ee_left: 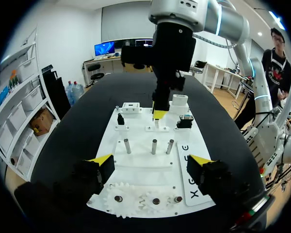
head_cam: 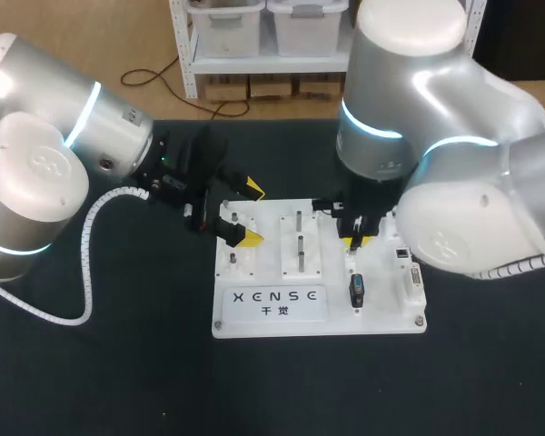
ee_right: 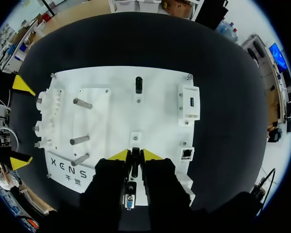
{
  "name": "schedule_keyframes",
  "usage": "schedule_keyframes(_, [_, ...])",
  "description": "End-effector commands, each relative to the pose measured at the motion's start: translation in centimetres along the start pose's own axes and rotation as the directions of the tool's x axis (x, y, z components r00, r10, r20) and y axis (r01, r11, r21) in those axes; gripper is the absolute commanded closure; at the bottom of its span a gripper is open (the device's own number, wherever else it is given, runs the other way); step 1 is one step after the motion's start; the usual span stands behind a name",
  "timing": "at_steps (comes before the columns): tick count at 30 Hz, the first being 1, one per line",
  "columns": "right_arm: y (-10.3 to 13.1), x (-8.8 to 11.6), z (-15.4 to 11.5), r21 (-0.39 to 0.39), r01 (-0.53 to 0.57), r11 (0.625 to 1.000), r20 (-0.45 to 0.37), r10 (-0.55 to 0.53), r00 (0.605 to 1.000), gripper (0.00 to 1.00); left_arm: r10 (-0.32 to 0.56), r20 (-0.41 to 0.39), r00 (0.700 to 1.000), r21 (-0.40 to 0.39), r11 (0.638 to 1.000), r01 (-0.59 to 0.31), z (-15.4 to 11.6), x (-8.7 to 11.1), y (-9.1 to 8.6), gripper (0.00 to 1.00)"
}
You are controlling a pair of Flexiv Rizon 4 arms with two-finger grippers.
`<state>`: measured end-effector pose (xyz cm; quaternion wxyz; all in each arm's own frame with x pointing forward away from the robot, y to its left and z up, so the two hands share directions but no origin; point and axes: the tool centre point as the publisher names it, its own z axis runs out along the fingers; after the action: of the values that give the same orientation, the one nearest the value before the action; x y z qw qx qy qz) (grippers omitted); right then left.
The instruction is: Insert the Ethernet cable into its matching sockets.
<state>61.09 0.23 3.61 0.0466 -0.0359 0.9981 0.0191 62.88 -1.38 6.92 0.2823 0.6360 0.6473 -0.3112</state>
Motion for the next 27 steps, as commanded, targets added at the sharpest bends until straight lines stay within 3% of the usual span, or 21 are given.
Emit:
schedule_keyframes(1, [-0.6, -0.1, -1.7, 0.005, -0.011, 1.0, -0.003, 0.011, 1.0, 1.0, 0.001, 0.002, 1.0, -0.002, 1.0, -0.001, 0.0, 0.1, -0.1, 0.0])
schedule_keyframes(12, [-3.7, 0.1, -3.3, 0.039, -0.06, 0.997, 0.007, 0.06, 0.998, 1.0, 0.001, 0.002, 1.0, -0.002, 1.0, -0.001, 0.0, 0.1, -0.1, 0.0])
schedule_keyframes(27, [-6.3, 1.1, -2.4, 0.041, -0.083, 0.996, -0.016, 0.083, 0.996, 1.0, 0.001, 0.002, 1.0, -0.002, 1.0, -0.001, 0.0, 0.1, -0.1, 0.0])
